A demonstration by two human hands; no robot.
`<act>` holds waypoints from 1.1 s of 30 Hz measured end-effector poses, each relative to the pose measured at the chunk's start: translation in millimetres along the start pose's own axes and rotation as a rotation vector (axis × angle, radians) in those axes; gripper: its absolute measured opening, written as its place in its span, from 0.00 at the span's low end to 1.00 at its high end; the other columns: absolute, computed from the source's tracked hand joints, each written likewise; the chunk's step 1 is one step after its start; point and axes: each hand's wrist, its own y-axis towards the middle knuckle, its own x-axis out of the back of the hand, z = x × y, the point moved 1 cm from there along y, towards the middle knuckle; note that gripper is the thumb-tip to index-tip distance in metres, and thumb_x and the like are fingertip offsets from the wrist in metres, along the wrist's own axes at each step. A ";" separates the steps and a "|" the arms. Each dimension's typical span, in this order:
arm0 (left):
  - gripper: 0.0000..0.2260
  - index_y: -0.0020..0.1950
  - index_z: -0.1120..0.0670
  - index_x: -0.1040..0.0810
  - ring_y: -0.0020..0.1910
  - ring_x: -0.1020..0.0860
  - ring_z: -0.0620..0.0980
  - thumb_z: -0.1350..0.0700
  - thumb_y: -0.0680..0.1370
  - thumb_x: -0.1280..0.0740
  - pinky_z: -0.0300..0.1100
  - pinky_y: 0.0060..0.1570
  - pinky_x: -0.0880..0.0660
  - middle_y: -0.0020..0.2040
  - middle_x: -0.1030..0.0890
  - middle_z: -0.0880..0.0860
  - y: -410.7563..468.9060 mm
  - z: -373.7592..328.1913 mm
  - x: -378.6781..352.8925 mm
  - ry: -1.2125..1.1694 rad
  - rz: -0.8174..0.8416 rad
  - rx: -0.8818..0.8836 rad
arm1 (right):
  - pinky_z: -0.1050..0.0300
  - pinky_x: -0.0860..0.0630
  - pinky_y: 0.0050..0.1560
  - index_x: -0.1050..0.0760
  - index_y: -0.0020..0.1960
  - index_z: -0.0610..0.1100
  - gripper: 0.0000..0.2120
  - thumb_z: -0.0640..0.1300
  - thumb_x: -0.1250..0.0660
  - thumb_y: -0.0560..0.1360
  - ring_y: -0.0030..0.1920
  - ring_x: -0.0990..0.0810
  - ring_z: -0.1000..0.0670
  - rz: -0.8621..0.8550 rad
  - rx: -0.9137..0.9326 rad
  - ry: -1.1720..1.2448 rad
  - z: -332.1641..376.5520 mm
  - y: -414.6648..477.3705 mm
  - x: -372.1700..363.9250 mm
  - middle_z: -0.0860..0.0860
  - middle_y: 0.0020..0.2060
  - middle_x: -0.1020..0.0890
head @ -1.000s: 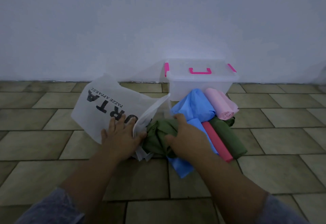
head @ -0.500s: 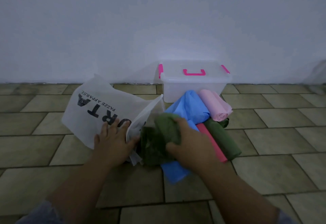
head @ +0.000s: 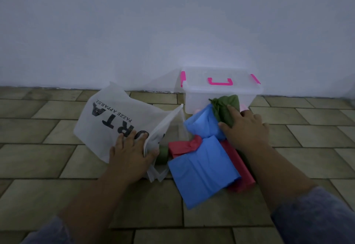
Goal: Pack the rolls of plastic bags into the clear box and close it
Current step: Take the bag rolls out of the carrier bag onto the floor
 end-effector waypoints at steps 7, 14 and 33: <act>0.45 0.75 0.41 0.49 0.75 0.55 0.58 0.22 0.63 0.66 0.63 0.70 0.49 0.78 0.49 0.51 0.3 0.3 -0.8 -0.018 -0.004 -0.001 | 0.51 0.30 0.49 0.24 0.55 0.48 0.14 0.50 0.35 0.71 0.49 0.23 0.46 -0.170 0.461 0.324 76.4 -48.0 18.2 0.48 0.49 0.21; 0.44 0.76 0.43 0.51 0.76 0.55 0.54 0.24 0.65 0.68 0.58 0.72 0.52 0.78 0.48 0.50 1.0 5.0 -5.4 -0.017 -0.027 -0.046 | 0.50 0.35 0.50 0.32 0.56 0.48 0.17 0.50 0.34 0.69 0.53 0.26 0.44 0.187 0.648 0.204 127.5 -74.5 -28.6 0.47 0.52 0.23; 0.33 0.75 0.52 0.40 0.70 0.37 0.62 0.33 0.76 0.50 0.58 0.68 0.38 0.73 0.37 0.58 122.3 -14.3 30.1 -0.871 0.079 0.484 | 0.47 0.32 0.45 0.28 0.43 0.49 0.15 0.42 0.28 0.59 0.36 0.24 0.44 -0.175 0.474 -0.033 87.9 -62.2 -27.5 0.47 0.37 0.26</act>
